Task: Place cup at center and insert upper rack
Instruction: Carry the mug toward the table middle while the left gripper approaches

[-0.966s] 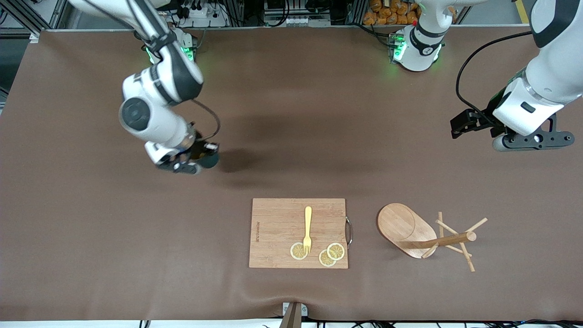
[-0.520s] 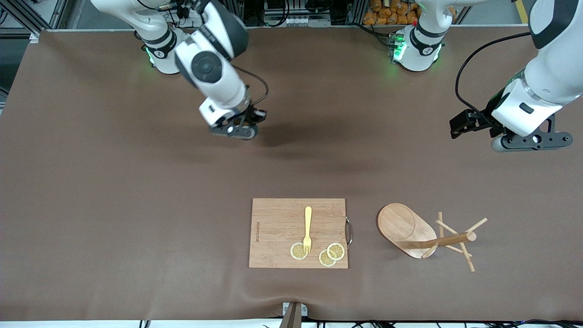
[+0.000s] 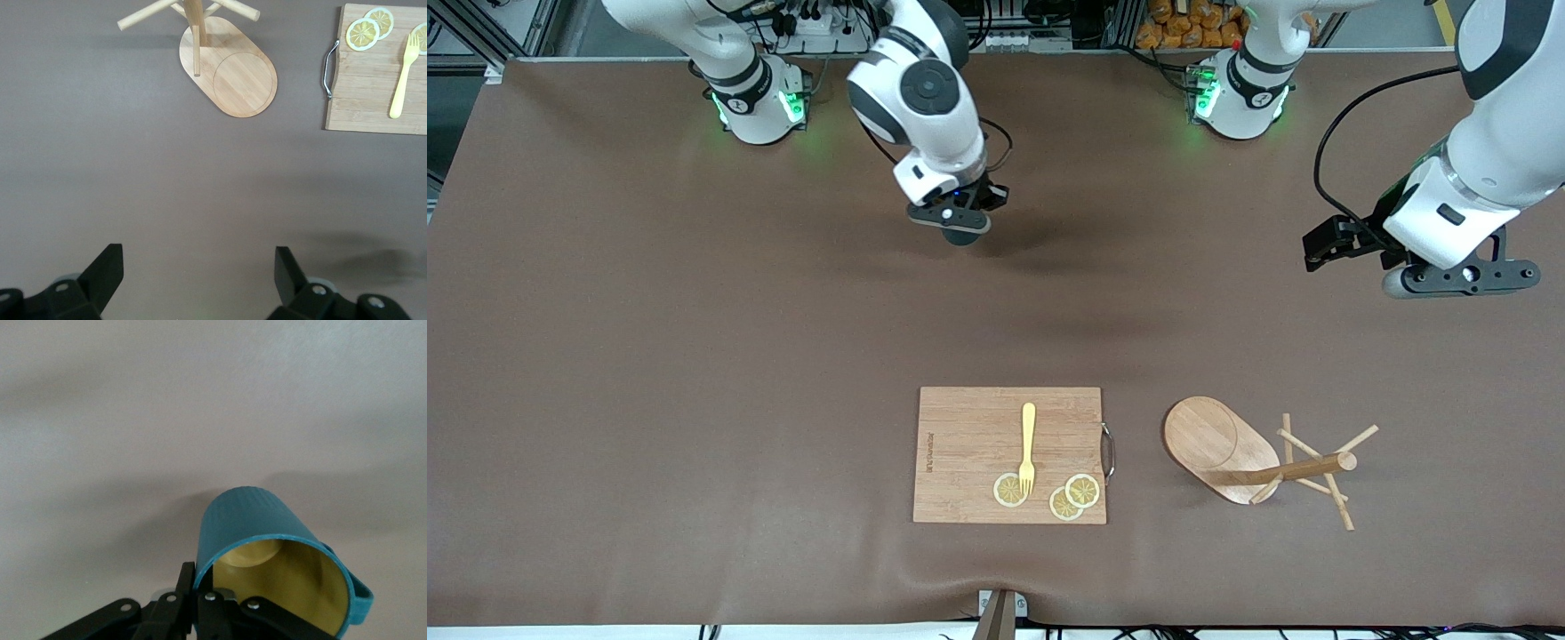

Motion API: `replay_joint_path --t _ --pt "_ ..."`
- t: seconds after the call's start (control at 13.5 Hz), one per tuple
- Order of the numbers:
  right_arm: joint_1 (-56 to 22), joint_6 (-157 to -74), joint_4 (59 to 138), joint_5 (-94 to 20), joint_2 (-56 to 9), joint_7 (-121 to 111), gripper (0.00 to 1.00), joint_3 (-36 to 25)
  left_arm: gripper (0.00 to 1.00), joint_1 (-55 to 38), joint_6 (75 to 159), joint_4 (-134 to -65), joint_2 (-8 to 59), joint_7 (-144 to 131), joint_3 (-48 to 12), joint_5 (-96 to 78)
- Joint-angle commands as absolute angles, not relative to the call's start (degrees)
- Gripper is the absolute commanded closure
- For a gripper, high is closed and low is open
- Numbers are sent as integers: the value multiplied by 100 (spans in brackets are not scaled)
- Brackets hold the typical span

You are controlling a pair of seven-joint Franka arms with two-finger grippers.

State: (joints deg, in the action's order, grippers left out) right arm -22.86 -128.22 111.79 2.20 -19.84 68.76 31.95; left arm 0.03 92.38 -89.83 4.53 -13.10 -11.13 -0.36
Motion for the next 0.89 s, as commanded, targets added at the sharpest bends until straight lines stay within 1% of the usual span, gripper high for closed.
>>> replay_joint_path --t 0.0,0.22,0.52,0.82 --pt "-2461 -12735 10530 615 -2670 7601 100 3208 0 0 9272 -9000 422 -1406 -1151 70" --pt "-2628 -12753 10477 1115 -2935 7900 100 3217 0 -35 9272 -9000 422 -1406 -1151 70" --pt "-2794 -12753 10196 1396 -3330 8051 100 3217 0 -53 9264 -8983 422 -1371 -1151 88" --pt "-2865 -12753 10186 1731 -3392 7998 100 3287 0 -131 9264 -8965 413 -1406 -1169 88"
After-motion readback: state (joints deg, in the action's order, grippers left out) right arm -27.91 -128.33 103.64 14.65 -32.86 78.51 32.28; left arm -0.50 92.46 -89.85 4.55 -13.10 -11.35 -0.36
